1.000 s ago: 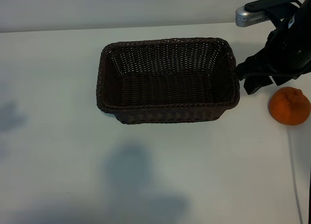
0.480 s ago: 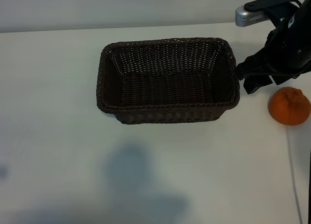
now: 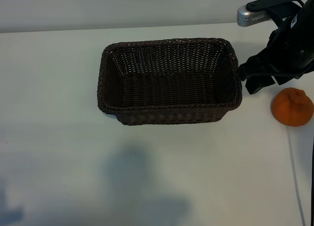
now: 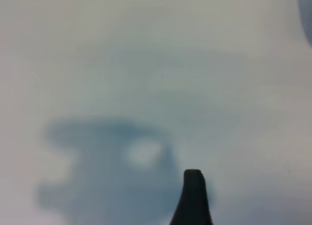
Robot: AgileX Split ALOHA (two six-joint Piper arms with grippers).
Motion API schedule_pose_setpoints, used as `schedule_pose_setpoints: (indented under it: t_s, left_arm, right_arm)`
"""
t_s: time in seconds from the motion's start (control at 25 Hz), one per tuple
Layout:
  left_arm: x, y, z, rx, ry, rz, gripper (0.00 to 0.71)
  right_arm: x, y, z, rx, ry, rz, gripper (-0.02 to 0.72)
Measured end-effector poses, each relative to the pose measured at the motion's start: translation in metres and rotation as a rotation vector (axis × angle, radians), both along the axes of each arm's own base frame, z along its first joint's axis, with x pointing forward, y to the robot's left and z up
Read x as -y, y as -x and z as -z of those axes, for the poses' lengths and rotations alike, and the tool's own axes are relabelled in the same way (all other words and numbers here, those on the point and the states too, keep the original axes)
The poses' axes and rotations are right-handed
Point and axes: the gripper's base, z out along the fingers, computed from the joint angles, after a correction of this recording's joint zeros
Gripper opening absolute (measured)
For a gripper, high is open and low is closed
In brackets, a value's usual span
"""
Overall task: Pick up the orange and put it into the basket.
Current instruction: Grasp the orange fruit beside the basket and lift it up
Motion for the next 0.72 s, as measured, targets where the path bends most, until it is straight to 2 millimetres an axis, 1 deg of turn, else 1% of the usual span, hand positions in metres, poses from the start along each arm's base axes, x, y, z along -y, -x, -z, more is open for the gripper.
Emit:
schedule_pose_setpoints:
  t_s: [0.08, 0.28, 0.56, 0.72]
  left_arm:
    - [-0.0002, -0.0021, 0.0046, -0.006, 0.004, -0.003, 0.592]
    - [-0.0012, -0.0067, 0.0083, 0.024, -0.002, -0.004, 0.592]
    - [-0.0006, -0.0074, 0.0088, 0.032, 0.009, 0.096, 0.592]
    - [-0.0007, -0.0069, 0.0088, 0.035, 0.007, 0.117, 0.592]
  right_arm:
    - [0.0, 0.0, 0.0, 0.001, 0.001, -0.004, 0.583]
    - [-0.0001, -0.0004, -0.0001, 0.006, 0.001, -0.007, 0.583]
    - [-0.0005, -0.0037, -0.001, 0.043, -0.005, -0.002, 0.583]
    - [-0.0008, -0.0052, -0.0015, 0.06, -0.009, 0.0, 0.57]
